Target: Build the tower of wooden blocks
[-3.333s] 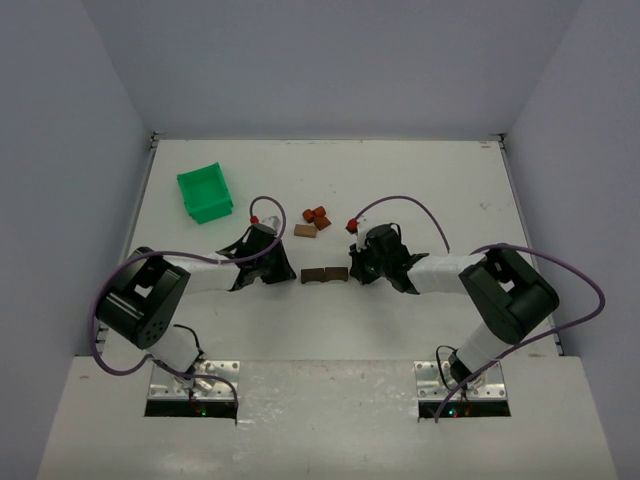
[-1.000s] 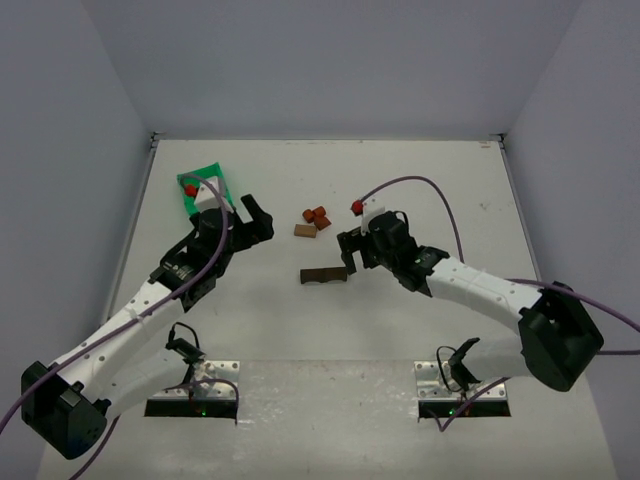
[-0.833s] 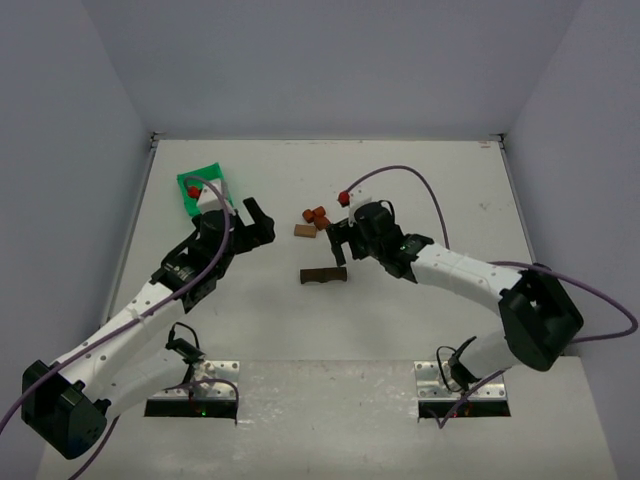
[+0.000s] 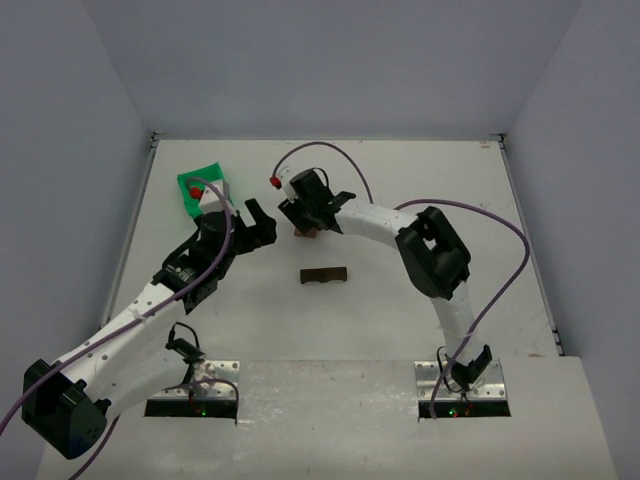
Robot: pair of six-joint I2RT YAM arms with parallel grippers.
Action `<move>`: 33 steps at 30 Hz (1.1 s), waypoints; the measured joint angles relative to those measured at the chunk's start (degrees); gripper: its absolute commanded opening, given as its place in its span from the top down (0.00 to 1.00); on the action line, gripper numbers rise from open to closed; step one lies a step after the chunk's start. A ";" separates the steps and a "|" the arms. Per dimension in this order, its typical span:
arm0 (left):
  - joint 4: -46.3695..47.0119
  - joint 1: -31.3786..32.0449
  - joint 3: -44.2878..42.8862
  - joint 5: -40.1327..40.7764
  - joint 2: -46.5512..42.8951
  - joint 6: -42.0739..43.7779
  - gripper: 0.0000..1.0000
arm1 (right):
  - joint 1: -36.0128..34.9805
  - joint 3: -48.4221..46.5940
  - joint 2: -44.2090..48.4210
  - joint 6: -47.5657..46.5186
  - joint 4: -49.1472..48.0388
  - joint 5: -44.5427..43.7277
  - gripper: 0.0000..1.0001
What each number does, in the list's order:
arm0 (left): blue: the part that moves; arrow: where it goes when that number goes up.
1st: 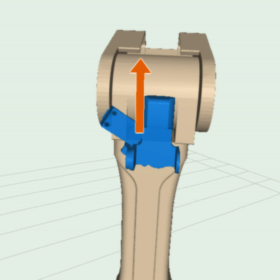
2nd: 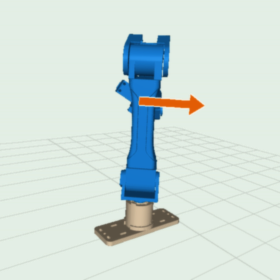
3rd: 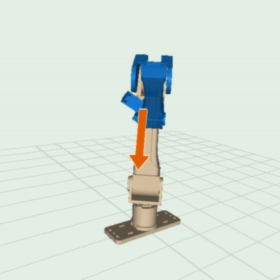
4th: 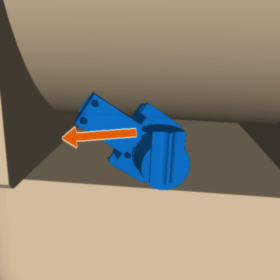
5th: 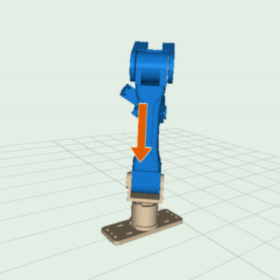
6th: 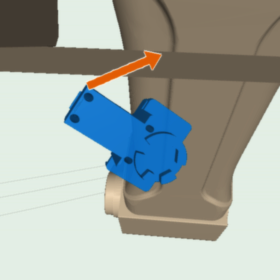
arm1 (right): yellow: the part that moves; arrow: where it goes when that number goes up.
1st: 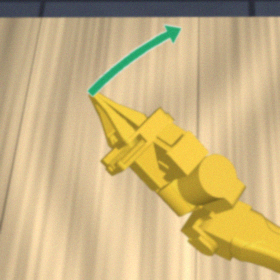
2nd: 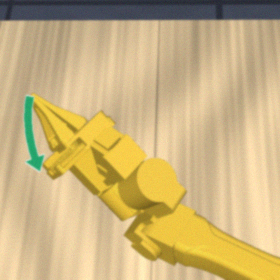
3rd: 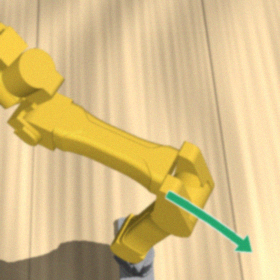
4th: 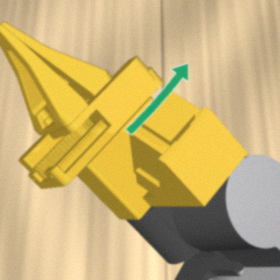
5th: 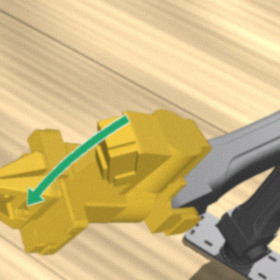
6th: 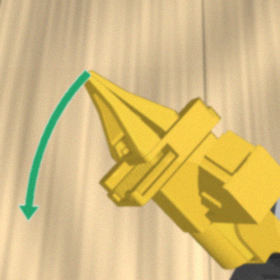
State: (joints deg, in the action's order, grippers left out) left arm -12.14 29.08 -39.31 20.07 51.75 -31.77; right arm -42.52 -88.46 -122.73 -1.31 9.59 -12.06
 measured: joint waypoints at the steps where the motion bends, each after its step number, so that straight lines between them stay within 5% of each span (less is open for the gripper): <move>1: 0.02 0.00 0.00 -0.05 0.00 0.00 0.00 | 0.00 -0.90 -0.92 -1.03 -0.07 0.13 0.43; 16: 0.34 0.00 0.73 -0.08 -0.61 -0.20 0.00 | 0.00 -9.19 -10.63 -5.46 1.63 -3.30 0.58; 33: 0.34 0.00 0.79 0.07 -0.63 -0.20 0.00 | 0.07 -8.37 -10.50 -3.98 0.54 -5.56 0.53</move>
State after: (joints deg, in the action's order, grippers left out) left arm -11.79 29.08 -38.52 20.14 51.11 -31.97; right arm -42.45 -96.84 -133.23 -5.29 10.13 -17.62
